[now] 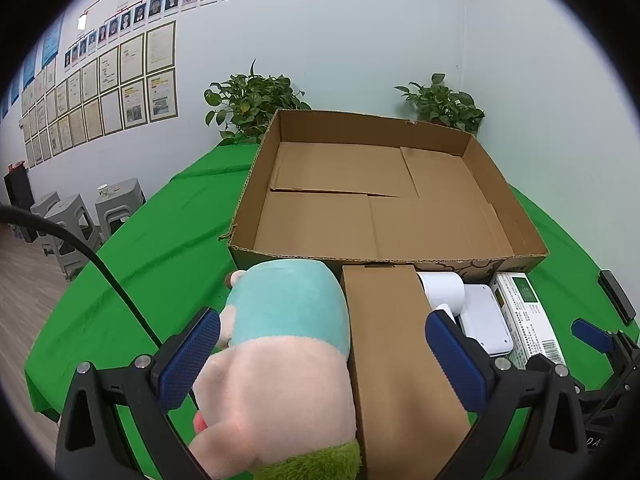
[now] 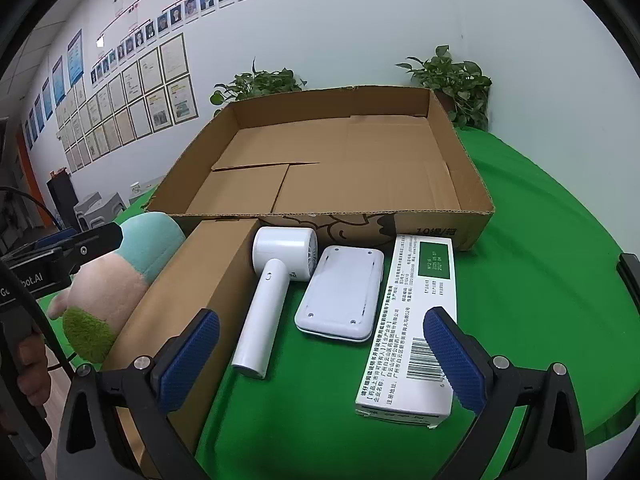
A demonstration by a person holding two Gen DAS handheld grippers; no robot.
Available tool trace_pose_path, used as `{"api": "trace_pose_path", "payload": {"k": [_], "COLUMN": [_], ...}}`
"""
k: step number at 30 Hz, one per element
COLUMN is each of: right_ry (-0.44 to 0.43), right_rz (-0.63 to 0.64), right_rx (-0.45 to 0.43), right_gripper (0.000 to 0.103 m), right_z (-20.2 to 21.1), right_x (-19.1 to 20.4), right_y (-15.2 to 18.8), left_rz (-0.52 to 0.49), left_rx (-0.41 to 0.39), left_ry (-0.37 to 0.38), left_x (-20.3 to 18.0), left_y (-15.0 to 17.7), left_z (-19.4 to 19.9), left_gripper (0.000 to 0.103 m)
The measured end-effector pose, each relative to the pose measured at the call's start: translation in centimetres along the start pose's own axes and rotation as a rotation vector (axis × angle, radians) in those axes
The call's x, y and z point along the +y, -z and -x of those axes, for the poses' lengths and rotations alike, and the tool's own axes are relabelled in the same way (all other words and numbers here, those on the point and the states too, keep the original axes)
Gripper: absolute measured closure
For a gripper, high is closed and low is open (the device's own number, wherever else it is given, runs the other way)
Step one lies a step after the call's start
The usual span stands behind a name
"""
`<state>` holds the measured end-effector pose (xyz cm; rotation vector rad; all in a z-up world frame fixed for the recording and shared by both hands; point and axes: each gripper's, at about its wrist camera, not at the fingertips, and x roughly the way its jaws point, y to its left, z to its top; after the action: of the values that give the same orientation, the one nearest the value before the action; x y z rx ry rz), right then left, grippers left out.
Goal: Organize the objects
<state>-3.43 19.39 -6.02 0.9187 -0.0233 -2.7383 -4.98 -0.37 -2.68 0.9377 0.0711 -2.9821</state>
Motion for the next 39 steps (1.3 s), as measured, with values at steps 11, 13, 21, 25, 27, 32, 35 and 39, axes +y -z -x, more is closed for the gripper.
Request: {"api": "trace_pose_path", "payload": {"k": [11, 13, 21, 25, 27, 32, 35, 39], "right_ry": [-0.051, -0.070, -0.300, -0.408, -0.451, -0.514, -0.500, -0.500], "right_rz": [0.074, 0.107, 0.264, 0.282, 0.294, 0.304, 0.291, 0.288], "right_rx": [-0.042, -0.056, -0.138, -0.128, -0.117, -0.091, -0.074, -0.052], "right_gripper": [0.000, 0.000, 0.000, 0.000, 0.000, 0.000, 0.000, 0.000], "right_z": [0.7, 1.2, 3.7, 4.2, 4.1, 4.1, 3.5, 2.2], "right_x": [1.4, 2.2, 5.9, 7.8, 8.6, 9.4, 9.4, 10.0], "right_y": [0.3, 0.2, 0.7, 0.7, 0.6, 0.5, 0.2, -0.8], "left_rz": [0.003, 0.003, -0.017, -0.013, -0.001, 0.051, 0.029, 0.025], "left_rx": [-0.003, -0.001, 0.024, 0.099, 0.146, 0.235, 0.237, 0.213], "left_ry": [0.018, 0.030, 0.150, 0.176, 0.191, 0.252, 0.263, 0.262], "left_x": [0.5, 0.8, 3.3, 4.4, 5.0, 5.9, 5.6, 6.1], "left_y": [-0.3, -0.4, -0.4, 0.5, 1.3, 3.3, 4.1, 4.5], "left_z": [0.0, 0.1, 0.8, -0.1, -0.9, -2.7, -3.2, -2.6], "left_gripper": [0.001, 0.001, 0.001, 0.001, 0.001, 0.001, 0.009, 0.020]}}
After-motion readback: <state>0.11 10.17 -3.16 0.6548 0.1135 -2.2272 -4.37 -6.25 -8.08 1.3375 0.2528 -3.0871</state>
